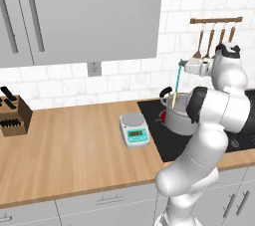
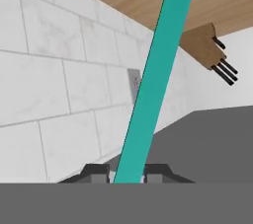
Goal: Put the sweet potato and carrot in the pot. Retrieve the spatula and lightly stir the vegetables in the pot.
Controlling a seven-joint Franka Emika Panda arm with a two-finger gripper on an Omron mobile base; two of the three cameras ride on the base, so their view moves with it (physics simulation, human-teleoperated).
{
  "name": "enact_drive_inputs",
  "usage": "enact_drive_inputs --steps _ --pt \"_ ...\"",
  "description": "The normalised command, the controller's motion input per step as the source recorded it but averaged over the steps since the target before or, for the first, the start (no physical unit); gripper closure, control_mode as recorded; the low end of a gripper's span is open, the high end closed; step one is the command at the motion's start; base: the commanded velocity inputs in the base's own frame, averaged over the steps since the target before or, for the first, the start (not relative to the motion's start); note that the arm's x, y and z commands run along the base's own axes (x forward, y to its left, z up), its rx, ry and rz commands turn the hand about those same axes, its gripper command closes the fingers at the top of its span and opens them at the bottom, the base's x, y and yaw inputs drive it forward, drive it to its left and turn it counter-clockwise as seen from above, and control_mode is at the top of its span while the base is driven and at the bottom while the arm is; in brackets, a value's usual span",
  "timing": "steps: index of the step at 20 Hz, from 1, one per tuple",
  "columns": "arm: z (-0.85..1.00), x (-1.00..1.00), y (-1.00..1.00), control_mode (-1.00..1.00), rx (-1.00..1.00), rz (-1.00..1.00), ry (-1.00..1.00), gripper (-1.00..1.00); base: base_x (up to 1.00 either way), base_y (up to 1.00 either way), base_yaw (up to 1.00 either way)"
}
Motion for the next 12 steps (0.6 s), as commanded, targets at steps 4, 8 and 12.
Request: enact_drive_inputs --steps 4,8,12 --pt "0.04 0.14 -0.32 -1.0 0.0 0.0 0.0 1.0 0.0 0.0 0.0" --pt "0.08 0.21 -0.48 -1.0 0.0 0.0 0.0 1.0 0.0 0.0 0.0" --pt "-0.14 0.14 -0.27 -1.0 0.0 0.0 0.0 1.0 0.0 0.0 0.0"
